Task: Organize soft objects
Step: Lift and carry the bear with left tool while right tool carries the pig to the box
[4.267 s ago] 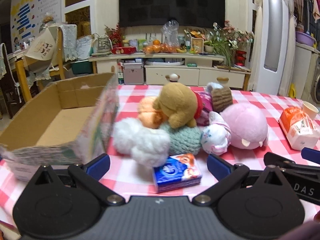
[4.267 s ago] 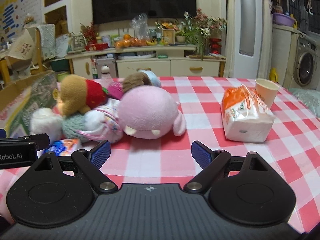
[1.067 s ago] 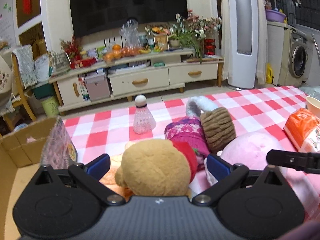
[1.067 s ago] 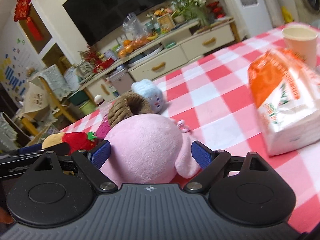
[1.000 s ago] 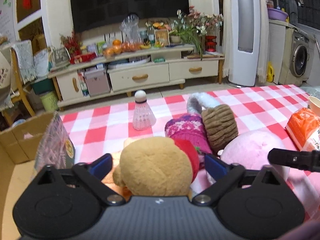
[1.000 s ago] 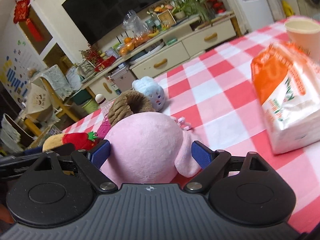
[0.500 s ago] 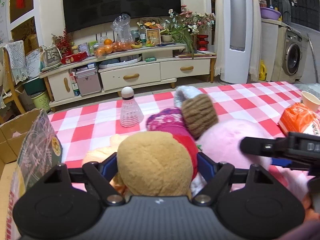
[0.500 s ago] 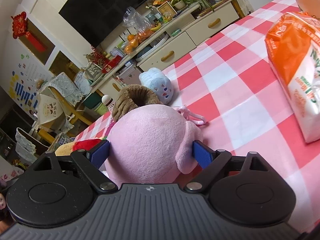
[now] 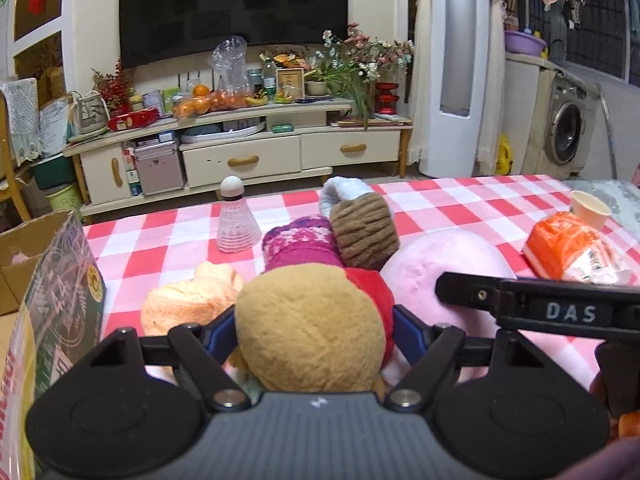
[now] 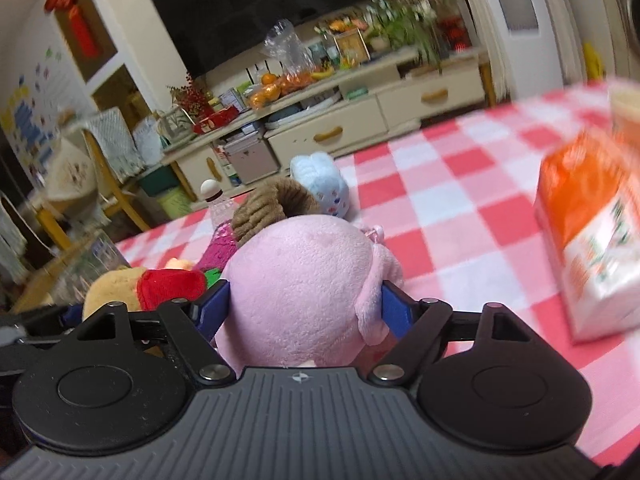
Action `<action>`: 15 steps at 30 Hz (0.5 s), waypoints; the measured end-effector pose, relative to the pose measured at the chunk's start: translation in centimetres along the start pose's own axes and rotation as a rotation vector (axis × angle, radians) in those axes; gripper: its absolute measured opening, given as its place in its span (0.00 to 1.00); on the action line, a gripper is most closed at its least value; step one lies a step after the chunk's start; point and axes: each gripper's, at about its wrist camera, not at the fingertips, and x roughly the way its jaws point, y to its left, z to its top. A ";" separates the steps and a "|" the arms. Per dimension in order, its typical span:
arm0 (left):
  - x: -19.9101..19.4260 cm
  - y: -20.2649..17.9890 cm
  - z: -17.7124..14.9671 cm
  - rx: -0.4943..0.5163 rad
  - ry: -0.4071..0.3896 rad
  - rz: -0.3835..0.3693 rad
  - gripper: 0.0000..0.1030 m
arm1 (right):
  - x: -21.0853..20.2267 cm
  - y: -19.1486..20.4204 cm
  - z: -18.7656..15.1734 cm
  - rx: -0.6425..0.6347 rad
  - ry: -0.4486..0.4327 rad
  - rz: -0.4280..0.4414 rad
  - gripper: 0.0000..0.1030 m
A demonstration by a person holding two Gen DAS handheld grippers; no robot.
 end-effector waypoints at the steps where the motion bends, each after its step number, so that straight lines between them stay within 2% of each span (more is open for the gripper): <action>1: -0.1 0.0 0.0 -0.003 -0.001 -0.011 0.76 | -0.3 0.3 0.1 -0.031 -0.011 -0.018 0.94; 6: -1.2 -0.1 -0.2 -0.003 -0.028 -0.034 0.76 | -1.0 1.0 0.5 -0.104 -0.045 -0.061 0.92; 15: -3.2 1.6 0.2 -0.040 -0.087 -0.026 0.76 | -1.9 1.6 0.5 -0.211 -0.102 -0.122 0.92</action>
